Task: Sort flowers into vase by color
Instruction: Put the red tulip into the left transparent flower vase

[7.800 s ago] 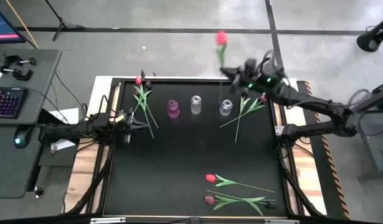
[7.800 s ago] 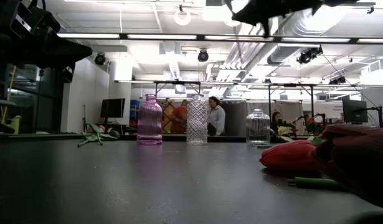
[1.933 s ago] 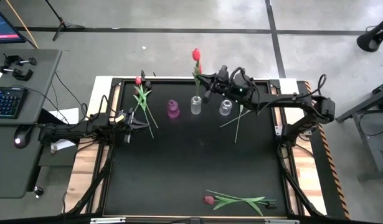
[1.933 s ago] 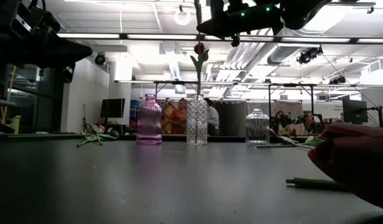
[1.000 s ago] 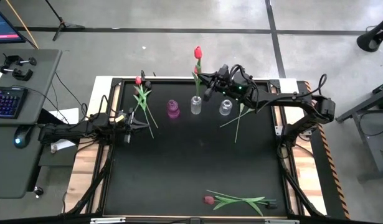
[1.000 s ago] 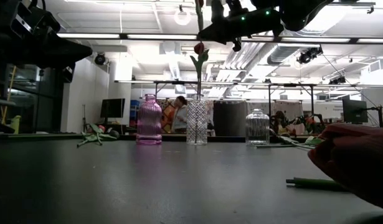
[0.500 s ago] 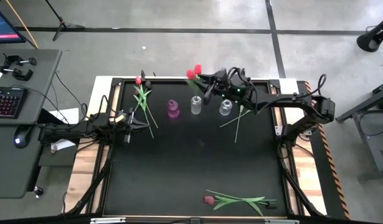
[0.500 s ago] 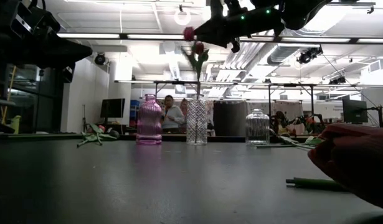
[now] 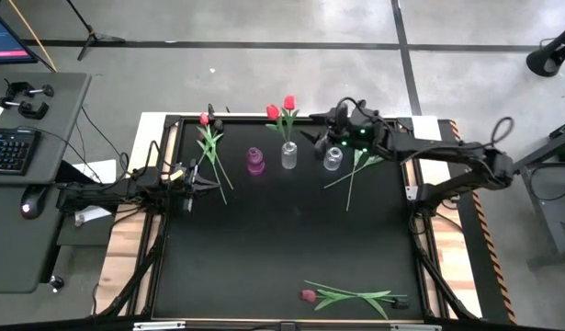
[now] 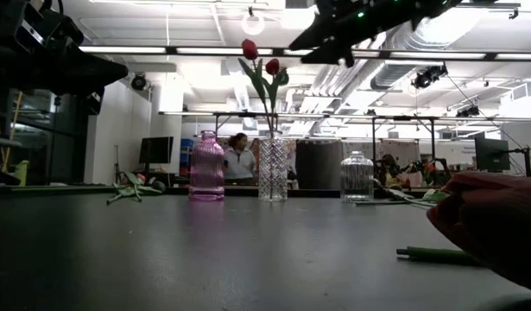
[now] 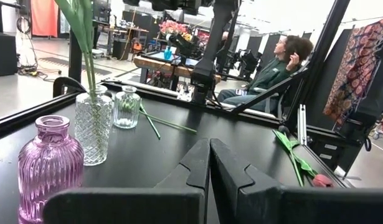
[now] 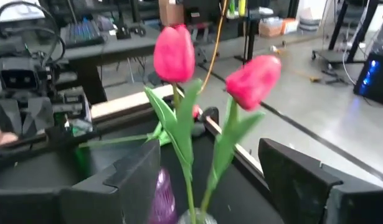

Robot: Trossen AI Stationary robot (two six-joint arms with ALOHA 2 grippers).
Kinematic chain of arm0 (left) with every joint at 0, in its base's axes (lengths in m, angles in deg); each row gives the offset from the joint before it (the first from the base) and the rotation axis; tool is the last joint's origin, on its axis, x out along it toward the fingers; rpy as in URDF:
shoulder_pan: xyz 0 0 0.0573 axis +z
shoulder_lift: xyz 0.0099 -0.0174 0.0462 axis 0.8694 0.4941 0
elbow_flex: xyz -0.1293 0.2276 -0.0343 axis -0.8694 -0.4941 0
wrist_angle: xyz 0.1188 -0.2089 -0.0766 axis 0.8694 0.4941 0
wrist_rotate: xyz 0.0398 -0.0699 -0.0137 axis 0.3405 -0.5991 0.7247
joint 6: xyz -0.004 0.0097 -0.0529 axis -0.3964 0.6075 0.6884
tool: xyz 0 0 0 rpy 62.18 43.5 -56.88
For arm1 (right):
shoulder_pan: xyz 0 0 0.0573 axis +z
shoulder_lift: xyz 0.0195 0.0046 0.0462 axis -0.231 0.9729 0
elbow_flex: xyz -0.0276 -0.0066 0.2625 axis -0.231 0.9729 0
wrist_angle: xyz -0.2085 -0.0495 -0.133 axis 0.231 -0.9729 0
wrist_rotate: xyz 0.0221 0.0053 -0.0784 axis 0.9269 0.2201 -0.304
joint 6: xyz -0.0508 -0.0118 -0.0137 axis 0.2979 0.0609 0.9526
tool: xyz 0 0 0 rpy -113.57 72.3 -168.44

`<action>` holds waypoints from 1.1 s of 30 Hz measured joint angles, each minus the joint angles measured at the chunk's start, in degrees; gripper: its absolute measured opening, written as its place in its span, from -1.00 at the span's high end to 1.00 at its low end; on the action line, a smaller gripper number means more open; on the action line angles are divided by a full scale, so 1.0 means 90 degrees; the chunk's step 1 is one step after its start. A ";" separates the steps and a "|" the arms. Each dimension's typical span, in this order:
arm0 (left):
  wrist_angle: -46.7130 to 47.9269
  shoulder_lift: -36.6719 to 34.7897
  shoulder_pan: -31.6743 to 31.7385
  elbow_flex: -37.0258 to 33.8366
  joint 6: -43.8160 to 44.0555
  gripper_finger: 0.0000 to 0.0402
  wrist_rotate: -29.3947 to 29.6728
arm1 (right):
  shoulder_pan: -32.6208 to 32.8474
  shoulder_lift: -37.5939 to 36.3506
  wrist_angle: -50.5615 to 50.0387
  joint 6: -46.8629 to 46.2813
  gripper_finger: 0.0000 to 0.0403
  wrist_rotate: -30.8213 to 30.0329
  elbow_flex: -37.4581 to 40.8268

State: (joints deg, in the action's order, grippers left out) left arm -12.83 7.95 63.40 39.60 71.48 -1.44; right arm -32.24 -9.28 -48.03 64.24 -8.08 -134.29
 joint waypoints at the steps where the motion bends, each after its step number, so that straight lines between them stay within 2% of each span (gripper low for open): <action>1: -0.0040 -0.0001 -0.0001 0.0000 -0.0081 1.00 0.0004 | -0.0007 -0.0139 -0.0221 -0.0010 -0.30 0.0000 0.0000; 6: -0.1030 -0.0002 0.0001 0.0000 -0.0084 1.00 0.0179 | -0.0011 -0.0803 -0.1247 -0.0350 -0.30 0.0000 0.0000; 13: -0.3786 -0.0001 -0.0001 0.0000 0.0982 1.00 0.0309 | -0.0011 -0.1360 -0.2028 -0.0874 -0.30 -0.0002 0.0000; 15: -0.4687 -0.0002 0.0000 0.0000 0.1128 1.00 0.0546 | -0.0011 -0.1422 -0.2146 -0.0902 -0.30 -0.0002 0.0000; 17: -0.5200 -0.0002 -0.0001 0.0016 0.1202 1.00 0.1187 | -0.0011 -0.1428 -0.2177 -0.0900 -0.30 -0.0002 0.0000; 18: -0.5110 0.0031 0.0001 0.0068 0.1400 1.00 0.1659 | -0.0011 -0.1426 -0.2207 -0.0900 -0.30 -0.0002 0.0000; 20: -0.4269 0.0244 0.0004 0.0311 0.2087 1.00 0.2465 | -0.0011 -0.1386 -0.2194 -0.0900 -0.30 -0.0002 0.0000; 22: -0.3020 0.0690 0.0015 0.0704 0.2836 0.99 0.2778 | -0.0011 -0.1322 -0.2193 -0.0900 -0.30 -0.0002 0.0000; 24: -0.2157 0.1369 0.0103 0.1161 0.3412 0.97 0.2890 | -0.0023 -0.1251 -0.2201 -0.0900 -0.30 -0.0003 0.0000; 26: -0.1768 0.2184 0.0297 0.1658 0.3626 0.92 0.2895 | -0.0028 -0.1176 -0.2183 -0.0900 -0.30 -0.0005 0.0000; 29: -0.1068 0.3362 0.0783 0.2527 0.3620 0.78 0.2871 | -0.0028 -0.1043 -0.2123 -0.0900 -0.30 -0.0007 0.0000; 33: 0.0964 0.4739 0.1845 0.3673 0.3352 0.55 0.2389 | -0.0028 -0.0905 -0.2097 -0.1125 -0.30 -0.0007 0.0000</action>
State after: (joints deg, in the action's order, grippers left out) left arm -4.16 50.60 80.01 72.66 101.64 20.06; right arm -32.49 -17.43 -66.91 54.12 -8.14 -134.29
